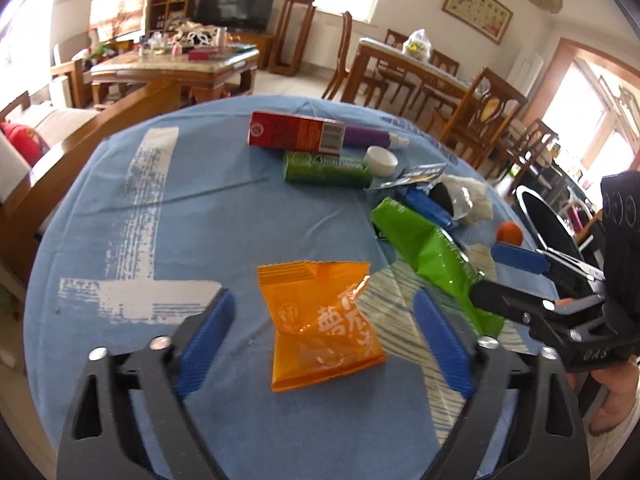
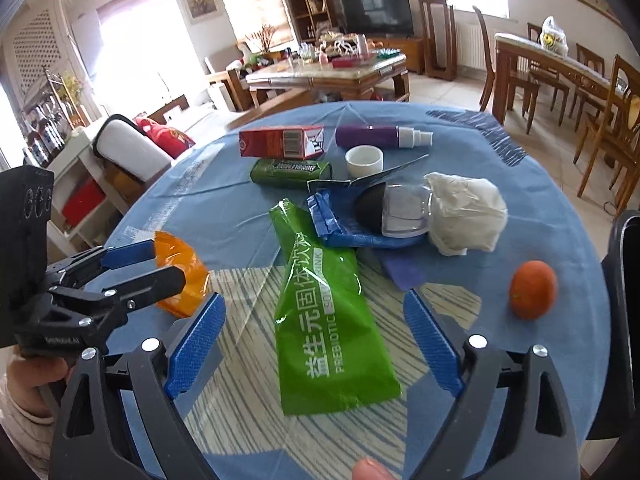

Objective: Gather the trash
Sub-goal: 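Grasp the orange snack bag with the left tool while the right tool grasps the green sachet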

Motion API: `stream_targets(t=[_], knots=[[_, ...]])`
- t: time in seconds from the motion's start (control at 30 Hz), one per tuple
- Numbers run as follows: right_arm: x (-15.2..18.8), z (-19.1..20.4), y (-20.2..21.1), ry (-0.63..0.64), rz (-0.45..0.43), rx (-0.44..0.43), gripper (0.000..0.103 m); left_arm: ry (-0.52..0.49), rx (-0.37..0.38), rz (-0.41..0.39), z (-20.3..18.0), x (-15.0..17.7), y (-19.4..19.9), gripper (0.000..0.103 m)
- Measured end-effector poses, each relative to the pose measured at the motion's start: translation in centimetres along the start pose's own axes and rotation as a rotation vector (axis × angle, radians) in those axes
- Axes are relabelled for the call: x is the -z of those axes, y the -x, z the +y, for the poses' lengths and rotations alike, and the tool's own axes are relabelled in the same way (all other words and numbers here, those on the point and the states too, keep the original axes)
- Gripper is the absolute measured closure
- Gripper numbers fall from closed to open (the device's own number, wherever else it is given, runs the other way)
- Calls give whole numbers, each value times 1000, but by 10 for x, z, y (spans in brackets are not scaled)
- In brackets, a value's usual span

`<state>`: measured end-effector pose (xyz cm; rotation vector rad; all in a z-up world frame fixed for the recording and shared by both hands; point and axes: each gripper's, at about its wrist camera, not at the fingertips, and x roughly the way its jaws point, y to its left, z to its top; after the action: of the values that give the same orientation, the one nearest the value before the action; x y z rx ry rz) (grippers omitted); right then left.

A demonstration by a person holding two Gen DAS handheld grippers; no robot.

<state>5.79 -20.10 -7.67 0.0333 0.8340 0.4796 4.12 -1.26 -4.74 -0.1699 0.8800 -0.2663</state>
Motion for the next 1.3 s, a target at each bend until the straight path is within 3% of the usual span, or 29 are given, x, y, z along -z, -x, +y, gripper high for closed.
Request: stream_targets(t=[0.13, 0.27, 0.33, 0.57, 0.7, 0.87, 1.23, 1.3], knots=[[-1, 4, -14, 5, 46, -1, 27, 28, 20, 50, 3, -2, -11, 34], [-2, 7, -25, 15, 87, 0, 39, 27, 15, 54, 3, -3, -14, 45], [0, 10, -26, 36, 83, 22, 47, 33, 23, 55, 4, -4, -16, 56], [2, 15, -22, 57, 77, -3, 51, 34, 37, 48, 1, -2, -15, 58], [0, 13, -9, 31, 25, -47, 65, 26, 45, -18, 0, -2, -3, 58], [-5, 3, 13, -11, -52, -87, 71, 8, 70, -78, -7, -6, 11, 58], [2, -25, 34, -73, -97, -152, 73, -42, 72, -78, -36, -14, 10, 58], [4, -28, 32, -63, -68, -155, 73, -57, 70, -73, -42, -14, 9, 58]])
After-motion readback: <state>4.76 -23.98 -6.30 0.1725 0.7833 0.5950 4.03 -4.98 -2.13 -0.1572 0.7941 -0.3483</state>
